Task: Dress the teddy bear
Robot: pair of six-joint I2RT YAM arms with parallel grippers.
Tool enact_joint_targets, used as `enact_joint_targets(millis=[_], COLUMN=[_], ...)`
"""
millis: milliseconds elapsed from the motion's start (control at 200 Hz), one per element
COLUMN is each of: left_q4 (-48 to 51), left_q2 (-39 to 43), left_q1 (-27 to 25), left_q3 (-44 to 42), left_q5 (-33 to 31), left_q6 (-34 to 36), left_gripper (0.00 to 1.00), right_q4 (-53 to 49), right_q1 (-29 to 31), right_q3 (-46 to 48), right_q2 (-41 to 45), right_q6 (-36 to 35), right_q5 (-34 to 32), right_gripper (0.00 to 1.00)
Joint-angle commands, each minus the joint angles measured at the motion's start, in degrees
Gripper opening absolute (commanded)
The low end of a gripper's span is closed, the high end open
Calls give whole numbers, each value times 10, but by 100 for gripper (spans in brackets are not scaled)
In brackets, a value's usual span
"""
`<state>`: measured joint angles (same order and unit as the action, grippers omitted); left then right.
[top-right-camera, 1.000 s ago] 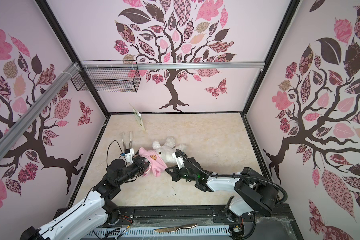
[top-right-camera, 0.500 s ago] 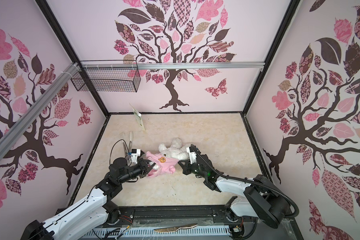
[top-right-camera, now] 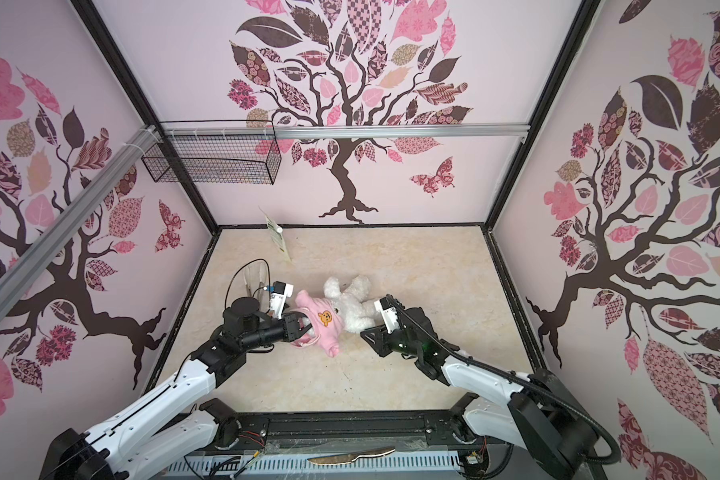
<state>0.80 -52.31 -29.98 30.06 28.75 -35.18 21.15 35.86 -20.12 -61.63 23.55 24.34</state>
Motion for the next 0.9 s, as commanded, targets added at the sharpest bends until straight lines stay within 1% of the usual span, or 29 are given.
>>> enact_joint_targets(millis=[0,75,170,225,305,400,495,585,895], left_q4=[15,19,17,7,-15,-30,-30,-30,-8], left_q2=[13,24,34,41,54,65,63,57,47], left_q1=[-18,-46,-77,-82,-83,-83,-83,-84,-84], left_q3=[29,28,23,16,5,-5,-5,-3,-1], left_q5=[2,-27,-38,-28,-8,13,15,15,6], left_q6=[181,278,397,445,488,516,519,515,526], left_gripper=[0,0,0,0,0,0,0,0,0], right_q4=[-83,-101,-109,-104,-94,-56,-10,14,63], right_q1=[-3,-3,-4,-4,-4,-4,-5,-4,-4], right_q3=[-31,-51,-89,-110,-135,-147,-146,-143,-132], right_q2=[82,107,101,84,49,2,-29,-41,-53], right_q6=[-39,-39,-30,-16,7,40,79,96,129], right_q5=[-1,19,82,120,166,226,263,271,266], right_gripper=[32,37,41,43,44,45,43,43,42])
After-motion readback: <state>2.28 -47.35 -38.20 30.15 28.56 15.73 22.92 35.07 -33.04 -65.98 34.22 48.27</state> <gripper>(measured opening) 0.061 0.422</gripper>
